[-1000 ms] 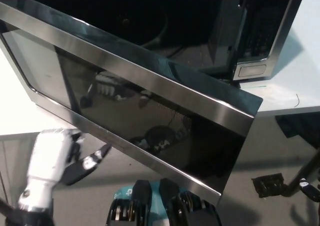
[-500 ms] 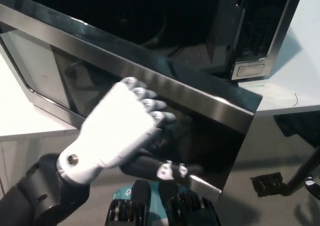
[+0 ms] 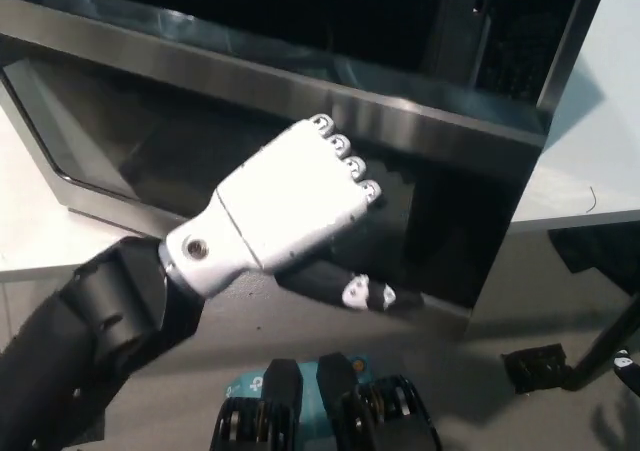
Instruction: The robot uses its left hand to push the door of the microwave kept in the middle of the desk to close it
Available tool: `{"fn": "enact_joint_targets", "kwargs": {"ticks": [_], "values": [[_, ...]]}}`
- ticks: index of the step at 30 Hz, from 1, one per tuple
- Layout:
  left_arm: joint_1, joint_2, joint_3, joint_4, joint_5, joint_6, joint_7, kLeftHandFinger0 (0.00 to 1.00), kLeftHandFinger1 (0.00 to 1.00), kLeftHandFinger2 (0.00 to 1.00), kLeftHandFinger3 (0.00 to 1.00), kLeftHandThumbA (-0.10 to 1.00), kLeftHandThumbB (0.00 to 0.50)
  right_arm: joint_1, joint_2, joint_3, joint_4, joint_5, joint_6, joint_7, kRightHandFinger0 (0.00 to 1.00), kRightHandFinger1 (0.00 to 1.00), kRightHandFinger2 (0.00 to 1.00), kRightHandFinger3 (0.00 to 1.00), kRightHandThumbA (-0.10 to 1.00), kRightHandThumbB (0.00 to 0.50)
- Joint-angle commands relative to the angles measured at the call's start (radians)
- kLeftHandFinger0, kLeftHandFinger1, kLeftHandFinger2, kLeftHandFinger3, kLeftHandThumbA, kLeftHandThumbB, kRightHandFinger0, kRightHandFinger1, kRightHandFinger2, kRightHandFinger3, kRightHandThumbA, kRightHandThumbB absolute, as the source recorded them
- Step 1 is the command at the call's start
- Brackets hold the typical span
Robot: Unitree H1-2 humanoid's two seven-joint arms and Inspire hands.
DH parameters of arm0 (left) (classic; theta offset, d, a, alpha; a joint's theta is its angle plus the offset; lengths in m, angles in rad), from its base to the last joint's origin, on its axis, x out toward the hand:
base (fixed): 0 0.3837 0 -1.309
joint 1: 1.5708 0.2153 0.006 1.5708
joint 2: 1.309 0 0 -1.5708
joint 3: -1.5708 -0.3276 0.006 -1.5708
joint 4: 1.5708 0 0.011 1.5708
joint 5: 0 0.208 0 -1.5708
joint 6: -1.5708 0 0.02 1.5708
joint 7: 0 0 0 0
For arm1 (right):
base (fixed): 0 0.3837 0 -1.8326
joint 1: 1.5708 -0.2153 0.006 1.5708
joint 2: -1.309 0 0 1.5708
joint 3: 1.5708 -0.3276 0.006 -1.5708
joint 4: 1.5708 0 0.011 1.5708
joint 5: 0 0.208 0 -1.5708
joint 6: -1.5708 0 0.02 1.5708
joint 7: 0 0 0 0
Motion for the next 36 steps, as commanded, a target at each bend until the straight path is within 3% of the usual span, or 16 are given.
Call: {"fn": "enact_joint_targets", "kwargs": {"ticks": [1, 4, 8, 10, 12, 14, 16, 19, 20, 22, 26, 27, 30, 32, 35, 36], "values": [[-0.073, 0.024, 0.027, 0.061, 0.047, -0.026, -0.003, 0.00, 0.00, 0.00, 0.06, 0.94, 0.099, -0.007, -0.014, -0.014, -0.032, 0.034, -0.027, 0.013, 0.95, 0.92, 0.97, 0.97, 0.37, 0.095], [-0.089, 0.033, 0.035, 0.099, 0.067, 0.002, -0.040, 0.00, 0.00, 0.00, 0.01, 1.00, 0.099, -0.006, -0.016, -0.004, -0.025, 0.026, -0.035, 0.010, 0.94, 0.93, 0.99, 1.00, 0.38, 0.092], [-0.120, 0.051, 0.042, 0.208, 0.155, 0.020, 0.035, 0.00, 0.00, 0.00, 0.03, 1.00, 0.109, -0.004, -0.023, 0.015, -0.026, -0.002, -0.022, -0.014, 1.00, 0.98, 1.00, 1.00, 0.42, 0.110], [-0.146, 0.062, 0.049, 0.291, 0.161, 0.016, 0.083, 0.00, 0.00, 0.00, 0.02, 0.99, 0.083, -0.001, -0.016, 0.001, -0.029, 0.026, -0.024, 0.000, 0.89, 0.89, 0.93, 0.96, 0.38, 0.112], [-0.159, 0.067, 0.053, 0.315, 0.174, 0.037, 0.064, 0.00, 0.00, 0.00, 0.04, 1.00, 0.090, 0.001, -0.016, 0.002, -0.031, 0.025, -0.024, 0.000, 0.87, 0.87, 0.93, 0.95, 0.37, 0.105], [-0.195, 0.080, 0.049, 0.395, 0.197, 0.028, 0.139, 0.00, 0.00, 0.00, 0.00, 0.97, 0.067, -0.001, -0.018, 0.005, -0.017, 0.022, -0.037, 0.000, 0.89, 0.87, 0.92, 0.94, 0.38, 0.104], [-0.223, 0.082, 0.062, 0.452, 0.181, 0.043, 0.141, 0.00, 0.00, 0.00, 0.00, 0.88, 0.091, -0.002, -0.016, 0.008, -0.007, 0.016, -0.037, -0.007, 1.00, 1.00, 1.00, 1.00, 0.38, 0.106], [-0.283, 0.083, 0.067, 0.579, 0.179, 0.044, 0.233, 0.00, 0.00, 0.00, 0.00, 0.83, 0.082, -0.001, -0.016, 0.010, -0.013, 0.016, -0.030, -0.005, 1.00, 1.00, 1.00, 1.00, 0.42, 0.112], [-0.321, 0.087, 0.067, 0.621, 0.193, 0.083, 0.203, 0.00, 0.00, 0.00, 0.00, 0.94, 0.074, -0.001, -0.012, 0.002, -0.022, 0.027, -0.020, -0.004, 1.00, 1.00, 1.00, 1.00, 0.40, 0.114], [-0.363, 0.100, 0.050, 0.666, 0.240, 0.123, 0.202, 0.00, 0.00, 0.04, 0.07, 1.00, 0.068, 0.000, -0.012, 0.013, -0.024, 0.011, -0.014, -0.013, 1.00, 1.00, 1.00, 1.00, 0.41, 0.108], [-0.421, 0.104, 0.046, 0.767, 0.203, 0.148, 0.192, 0.00, 0.00, 0.07, 0.06, 1.00, 0.062, 0.004, -0.007, 0.010, -0.028, 0.014, -0.019, -0.016, 1.00, 0.98, 1.00, 0.95, 0.40, 0.116], [-0.458, 0.109, 0.039, 0.847, 0.195, 0.127, 0.274, 0.00, 0.00, 0.00, 0.00, 0.93, 0.060, -0.001, -0.009, 0.008, -0.015, 0.018, -0.017, -0.014, 1.00, 0.99, 1.00, 0.96, 0.41, 0.120], [-0.501, 0.113, 0.020, 0.937, 0.197, 0.127, 0.338, 0.00, 0.00, 0.00, 0.00, 0.96, 0.074, -0.001, -0.010, 0.008, -0.013, 0.020, -0.025, -0.006, 1.00, 1.00, 1.00, 0.97, 0.39, 0.102], [-0.511, 0.114, 0.021, 0.955, 0.173, 0.128, 0.330, 0.00, 0.00, 0.00, 0.00, 0.90, 0.057, 0.004, -0.008, 0.006, -0.023, 0.024, -0.022, -0.004, 1.00, 0.99, 1.00, 0.97, 0.39, 0.109], [-0.491, 0.121, 0.019, 0.920, 0.175, 0.119, 0.357, 0.00, 0.00, 0.00, 0.00, 1.00, 0.071, 0.003, -0.009, 0.005, -0.014, 0.026, -0.040, 0.000, 0.94, 0.91, 0.95, 0.94, 0.35, 0.084], [-0.461, 0.121, 0.027, 0.845, 0.180, 0.131, 0.321, 0.00, 0.00, 0.02, 0.01, 0.98, 0.070, 0.002, -0.009, -0.006, -0.003, 0.045, -0.059, 0.016, 0.89, 0.86, 0.89, 0.86, 0.33, 0.098]]}}
